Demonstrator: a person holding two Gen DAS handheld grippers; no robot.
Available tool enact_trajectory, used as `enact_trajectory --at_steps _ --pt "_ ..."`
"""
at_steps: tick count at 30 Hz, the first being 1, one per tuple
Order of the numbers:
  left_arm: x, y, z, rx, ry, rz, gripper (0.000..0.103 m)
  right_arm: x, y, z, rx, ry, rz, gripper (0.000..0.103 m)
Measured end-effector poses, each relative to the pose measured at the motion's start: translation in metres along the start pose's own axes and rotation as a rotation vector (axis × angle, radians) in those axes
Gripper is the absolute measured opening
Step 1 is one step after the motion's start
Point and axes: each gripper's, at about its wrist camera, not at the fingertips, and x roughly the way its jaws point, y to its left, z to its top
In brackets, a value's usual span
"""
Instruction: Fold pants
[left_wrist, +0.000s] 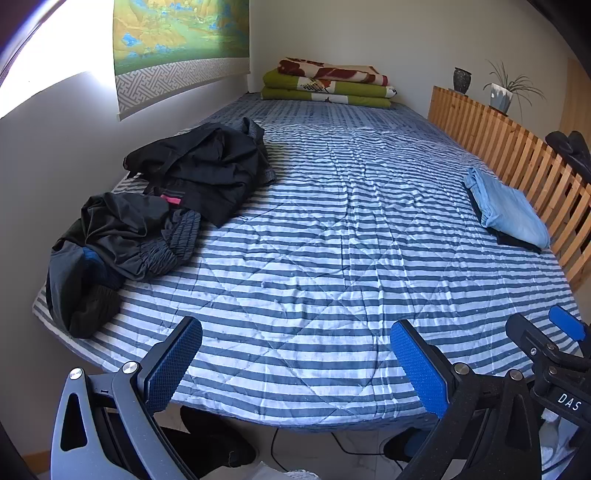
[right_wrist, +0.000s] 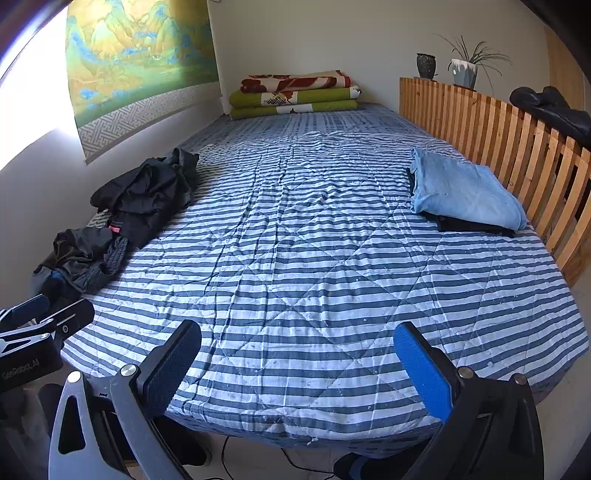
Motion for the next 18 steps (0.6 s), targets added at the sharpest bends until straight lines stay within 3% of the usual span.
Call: enact_trajectory --at_steps 18 --pt "-0.0023 -0.0015 0.0023 0.010 -0.012 -0.010 0.103 0.0038 0.0006 0.0012 -0.010 0.016 0.006 0.103"
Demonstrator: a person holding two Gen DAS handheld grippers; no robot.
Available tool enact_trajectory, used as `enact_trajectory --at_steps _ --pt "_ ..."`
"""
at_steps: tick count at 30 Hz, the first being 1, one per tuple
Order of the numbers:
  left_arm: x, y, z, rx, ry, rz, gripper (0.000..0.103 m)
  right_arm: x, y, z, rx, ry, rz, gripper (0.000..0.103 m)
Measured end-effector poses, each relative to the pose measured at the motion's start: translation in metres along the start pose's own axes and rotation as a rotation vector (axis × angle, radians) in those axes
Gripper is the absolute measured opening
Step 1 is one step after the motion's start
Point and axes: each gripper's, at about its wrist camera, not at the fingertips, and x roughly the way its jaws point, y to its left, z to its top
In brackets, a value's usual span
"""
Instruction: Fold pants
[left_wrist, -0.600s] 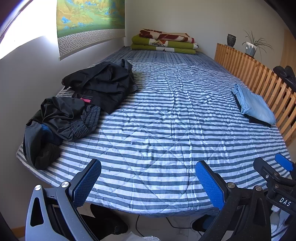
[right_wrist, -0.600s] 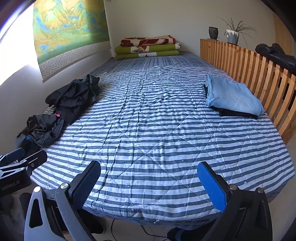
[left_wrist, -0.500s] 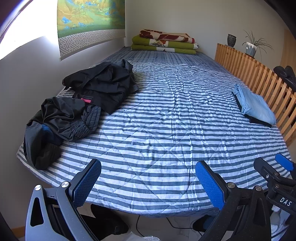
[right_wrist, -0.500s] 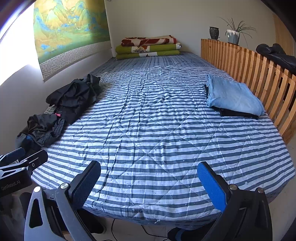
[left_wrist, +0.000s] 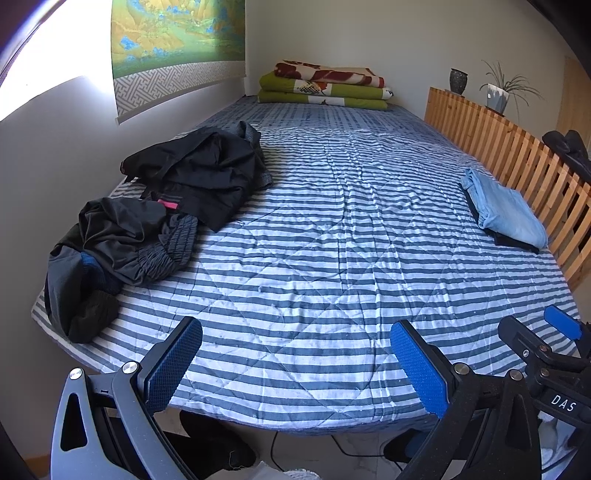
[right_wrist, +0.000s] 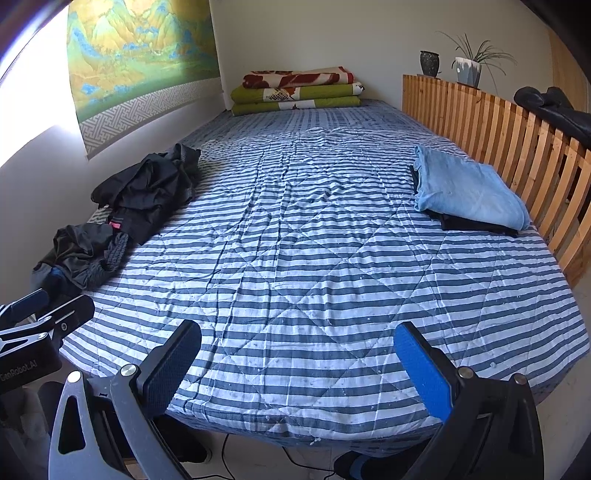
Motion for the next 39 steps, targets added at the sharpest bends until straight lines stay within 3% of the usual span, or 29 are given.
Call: enact_trajectory --at_steps 39 --pt "0.023 0.030 0.002 -0.062 0.005 0.042 0.103 0.014 0.016 0.002 -0.011 0.028 0.019 0.103"
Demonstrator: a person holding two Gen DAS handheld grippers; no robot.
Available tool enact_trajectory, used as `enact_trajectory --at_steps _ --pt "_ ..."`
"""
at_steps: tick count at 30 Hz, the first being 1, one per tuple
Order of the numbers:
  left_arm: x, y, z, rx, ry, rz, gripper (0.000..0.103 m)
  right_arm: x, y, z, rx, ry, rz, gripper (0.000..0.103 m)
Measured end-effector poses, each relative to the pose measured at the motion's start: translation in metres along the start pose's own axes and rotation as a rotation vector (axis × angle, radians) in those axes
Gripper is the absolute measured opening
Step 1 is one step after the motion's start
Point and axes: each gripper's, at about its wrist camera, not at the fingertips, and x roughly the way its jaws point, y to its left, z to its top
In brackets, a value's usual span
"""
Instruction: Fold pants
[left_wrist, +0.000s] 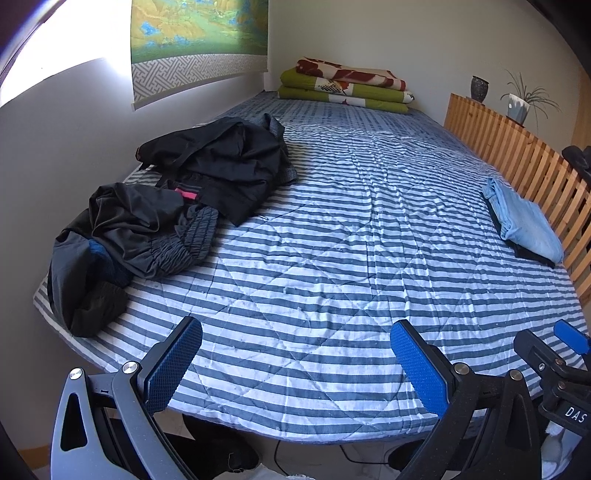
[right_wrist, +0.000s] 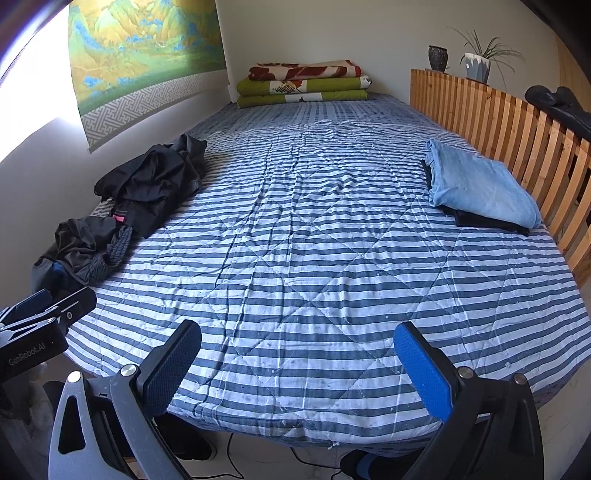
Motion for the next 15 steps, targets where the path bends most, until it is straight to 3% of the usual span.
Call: enact_trajectory --at_steps 15 --pt "0.016 -0.002 0.026 0.036 -0.010 -0.019 0.103 0.020 0.012 0.019 0.026 -0.014 0.021 0.103"
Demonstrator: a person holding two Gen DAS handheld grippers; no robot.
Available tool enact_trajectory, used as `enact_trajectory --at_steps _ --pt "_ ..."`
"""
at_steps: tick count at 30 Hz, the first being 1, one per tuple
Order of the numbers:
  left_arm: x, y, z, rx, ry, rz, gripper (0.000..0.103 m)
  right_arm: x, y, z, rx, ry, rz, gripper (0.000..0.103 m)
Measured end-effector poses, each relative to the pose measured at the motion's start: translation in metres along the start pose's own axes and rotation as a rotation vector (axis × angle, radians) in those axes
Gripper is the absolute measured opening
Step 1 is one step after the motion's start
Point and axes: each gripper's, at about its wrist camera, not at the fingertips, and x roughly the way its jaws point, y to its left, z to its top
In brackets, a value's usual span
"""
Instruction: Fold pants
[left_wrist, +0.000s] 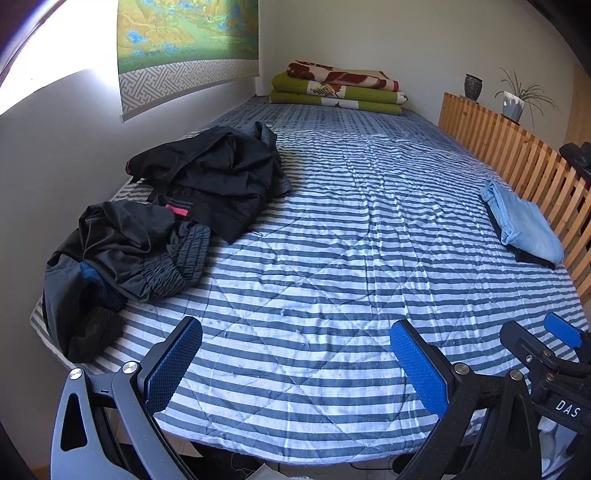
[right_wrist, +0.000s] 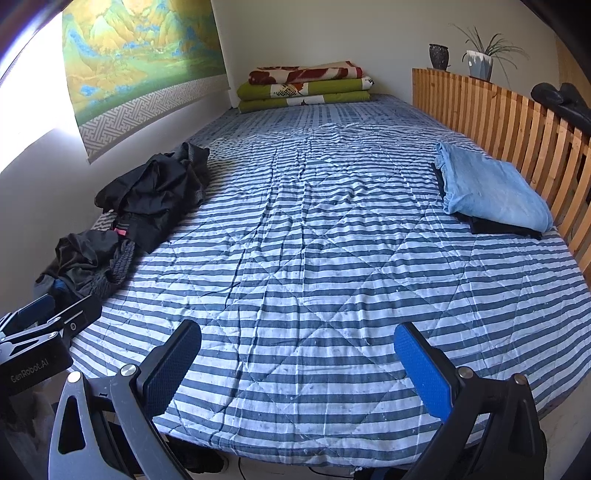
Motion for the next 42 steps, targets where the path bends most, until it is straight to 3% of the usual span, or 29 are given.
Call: enact_trajectory --at_steps 6,13,17,23,25,28,32,40,41,42 --pt "0.020 0.005 0.020 -0.005 -0.007 -0.031 0.103 0.016 0.008 0.016 -0.023 -0.017 0.014 0.103" --pt "0.066 0.042 0.051 -0.038 -0.047 0.045 0.103 0.058 0.037 0.054 -0.084 0.002 0.065 0.102" --pt "0.105 0.083 0.065 -0.111 -0.048 0.108 0.103 0.098 0.060 0.075 -0.082 0.067 0.125 0.090" --pt "0.155 0.159 0.060 -0.215 0.019 0.162 0.103 0.166 0.110 0.098 -0.123 0.171 0.190 0.068" --pt "0.168 0.180 0.058 -0.256 0.054 0.174 0.102 0.188 0.127 0.106 -0.126 0.195 0.209 0.066" --pt "0.172 0.203 0.062 -0.284 0.058 0.178 0.102 0.222 0.153 0.121 -0.122 0.226 0.231 0.066" --pt "0.162 0.216 0.069 -0.245 0.013 0.230 0.102 0.263 0.193 0.136 -0.134 0.251 0.252 0.066" --pt "0.171 0.238 0.072 -0.303 0.047 0.180 0.101 0.327 0.247 0.141 -0.147 0.363 0.262 0.065" --pt "0.172 0.238 0.072 -0.302 0.050 0.177 0.099 0.329 0.249 0.142 -0.144 0.372 0.270 0.058" --pt "0.173 0.238 0.072 -0.298 0.053 0.178 0.098 0.329 0.251 0.144 -0.143 0.379 0.285 0.040"
